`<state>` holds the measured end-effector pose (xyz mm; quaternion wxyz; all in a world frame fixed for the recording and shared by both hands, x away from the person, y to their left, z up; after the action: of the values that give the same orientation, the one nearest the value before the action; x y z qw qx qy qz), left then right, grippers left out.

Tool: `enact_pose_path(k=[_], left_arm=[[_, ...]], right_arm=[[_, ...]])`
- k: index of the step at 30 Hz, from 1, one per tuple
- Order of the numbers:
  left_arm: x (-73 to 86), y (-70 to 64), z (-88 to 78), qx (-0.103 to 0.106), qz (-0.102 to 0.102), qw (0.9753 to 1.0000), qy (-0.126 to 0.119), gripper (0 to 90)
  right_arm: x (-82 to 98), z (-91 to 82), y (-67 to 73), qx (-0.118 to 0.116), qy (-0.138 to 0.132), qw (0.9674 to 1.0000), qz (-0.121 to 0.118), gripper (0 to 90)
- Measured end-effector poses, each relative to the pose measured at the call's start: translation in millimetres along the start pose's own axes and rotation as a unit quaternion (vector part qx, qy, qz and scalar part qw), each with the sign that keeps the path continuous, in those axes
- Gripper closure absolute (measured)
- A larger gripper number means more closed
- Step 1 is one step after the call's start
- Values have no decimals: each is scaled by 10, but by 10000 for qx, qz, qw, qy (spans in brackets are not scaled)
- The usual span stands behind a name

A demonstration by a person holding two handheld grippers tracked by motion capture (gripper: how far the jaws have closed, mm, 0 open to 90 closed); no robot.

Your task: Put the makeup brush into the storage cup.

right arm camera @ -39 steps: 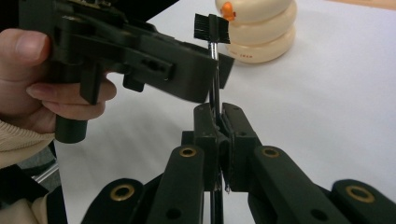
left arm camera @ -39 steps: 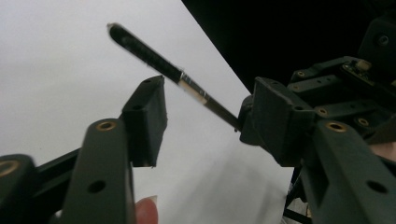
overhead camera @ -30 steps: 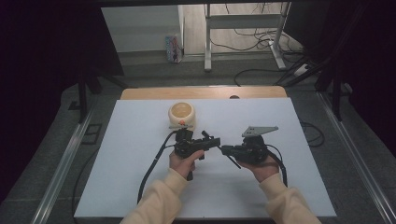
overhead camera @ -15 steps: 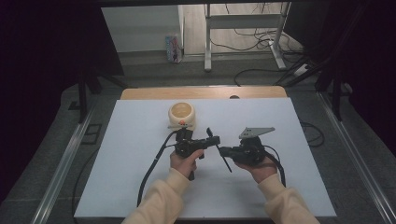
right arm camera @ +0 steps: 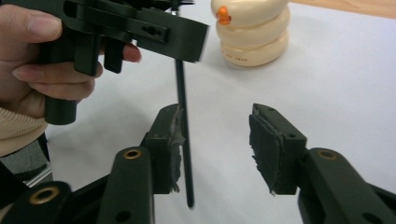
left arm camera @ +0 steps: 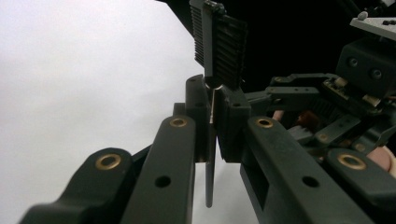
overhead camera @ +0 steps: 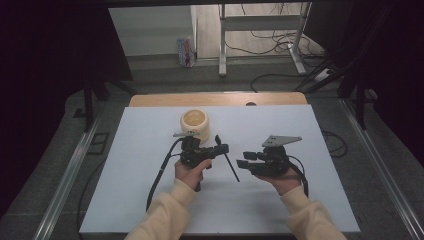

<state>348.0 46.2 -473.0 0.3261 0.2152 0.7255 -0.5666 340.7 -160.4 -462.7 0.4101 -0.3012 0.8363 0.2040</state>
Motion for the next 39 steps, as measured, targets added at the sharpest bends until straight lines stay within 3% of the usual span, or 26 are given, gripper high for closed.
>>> enact_pose_path(k=[8,14,21,39], left_arm=[[-20,-10,-134,-137,234,9996,67,854],[-42,-2,-217,-178,278,9994,56,854],[-59,9,-267,-196,279,9994,12,854],[-82,24,-356,-216,315,9993,-42,854]], right_arm=[[84,-177,-151,211,-15,9997,78,434],[208,-360,-312,500,-13,9987,112,366],[368,-537,-462,685,6,9974,201,304],[649,-637,-610,958,298,9948,200,263]])
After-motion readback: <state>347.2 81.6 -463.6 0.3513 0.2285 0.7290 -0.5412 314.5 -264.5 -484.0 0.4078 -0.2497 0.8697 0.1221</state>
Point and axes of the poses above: each handheld gripper's, and its own axes: z roughly forward along the jaws, x roughly out of its underside, y roughly to its left, the point moved 4 cm from there along z, roughly forward along the jaws, and after that the axes turned 15 degrees about x, right-handed, at the moved point
